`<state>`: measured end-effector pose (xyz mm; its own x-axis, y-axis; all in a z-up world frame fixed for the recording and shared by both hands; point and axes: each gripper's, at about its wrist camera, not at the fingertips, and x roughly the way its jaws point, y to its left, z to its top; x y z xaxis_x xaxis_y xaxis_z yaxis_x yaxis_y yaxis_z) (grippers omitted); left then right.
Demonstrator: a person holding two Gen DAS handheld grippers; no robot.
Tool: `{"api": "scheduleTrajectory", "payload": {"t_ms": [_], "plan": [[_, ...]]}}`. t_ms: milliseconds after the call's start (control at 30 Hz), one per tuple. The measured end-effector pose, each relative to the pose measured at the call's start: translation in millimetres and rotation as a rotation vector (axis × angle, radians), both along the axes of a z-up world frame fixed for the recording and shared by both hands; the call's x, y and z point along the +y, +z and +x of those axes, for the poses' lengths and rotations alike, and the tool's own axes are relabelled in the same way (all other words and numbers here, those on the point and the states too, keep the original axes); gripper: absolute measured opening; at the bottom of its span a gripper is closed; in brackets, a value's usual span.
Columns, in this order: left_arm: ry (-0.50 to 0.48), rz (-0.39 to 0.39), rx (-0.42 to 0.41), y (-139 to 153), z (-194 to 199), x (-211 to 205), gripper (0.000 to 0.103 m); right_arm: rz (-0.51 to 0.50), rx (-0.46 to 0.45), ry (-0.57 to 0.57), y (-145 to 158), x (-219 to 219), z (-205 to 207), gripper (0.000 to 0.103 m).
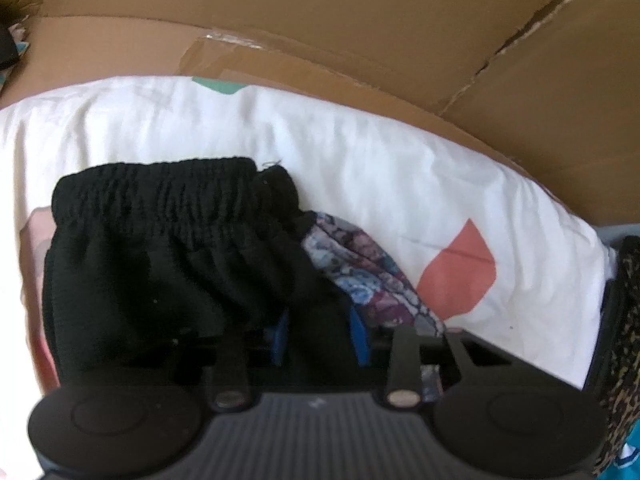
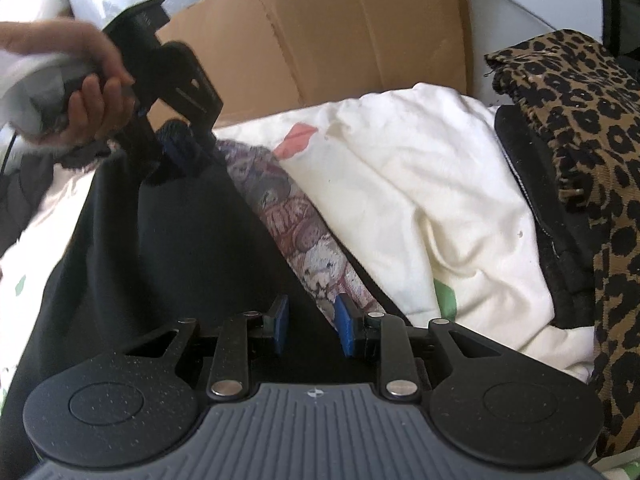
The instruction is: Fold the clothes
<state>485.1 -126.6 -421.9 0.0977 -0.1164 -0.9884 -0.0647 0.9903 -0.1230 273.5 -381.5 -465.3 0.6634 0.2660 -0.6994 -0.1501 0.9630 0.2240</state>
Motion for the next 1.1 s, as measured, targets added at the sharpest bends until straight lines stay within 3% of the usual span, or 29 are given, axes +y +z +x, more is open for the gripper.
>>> {"api": "scheduleTrajectory", "payload": {"t_ms": [67,100,133,200,267,400,567,700,767,900,1067,1100], "plan": [[0.001,-0.016,0.006,5.7,0.1,2.0,0.014,-0.003,-0.003,0.012,-0.1,-0.3,-0.3,0.032],[0.002,-0.024,0.009,8.5,0.1,3.1,0.012,-0.004,-0.004,0.018,0.0,-0.6,-0.4,0.028],[0.003,-0.030,0.010,11.6,0.1,4.0,0.011,-0.002,-0.007,0.027,0.7,-0.8,-1.1,0.014],[0.004,-0.037,0.003,19.2,0.2,5.1,0.011,0.001,-0.014,0.049,2.6,-1.2,-2.6,0.003],[0.001,-0.044,-0.003,25.0,1.5,5.8,0.011,0.006,-0.033,0.063,7.1,-2.5,-5.9,0.001],[0.006,-0.045,-0.003,28.2,4.9,3.5,0.017,0.016,-0.067,0.075,16.4,-5.5,-13.1,0.001],[0.025,-0.031,0.012,15.6,8.1,-2.9,0.031,0.035,-0.066,0.085,19.7,-8.8,-16.5,0.001],[0.060,-0.015,0.039,0.7,9.0,-1.1,0.032,0.044,-0.030,0.064,14.3,-11.8,-9.9,0.004],[0.067,-0.007,0.035,-1.9,8.7,0.0,0.026,0.059,-0.021,0.050,12.0,-12.4,-5.7,0.005],[0.094,-0.007,0.041,-3.4,8.1,5.8,0.017,0.066,-0.009,0.052,5.7,-7.4,4.6,0.029],[0.112,-0.043,0.038,2.0,4.8,12.3,0.003,0.102,0.022,0.056,-1.0,-5.0,13.7,0.029],[0.115,-0.053,0.033,4.0,3.5,13.6,0.003,0.103,0.021,0.055,-0.6,-5.7,13.2,0.022]]}}
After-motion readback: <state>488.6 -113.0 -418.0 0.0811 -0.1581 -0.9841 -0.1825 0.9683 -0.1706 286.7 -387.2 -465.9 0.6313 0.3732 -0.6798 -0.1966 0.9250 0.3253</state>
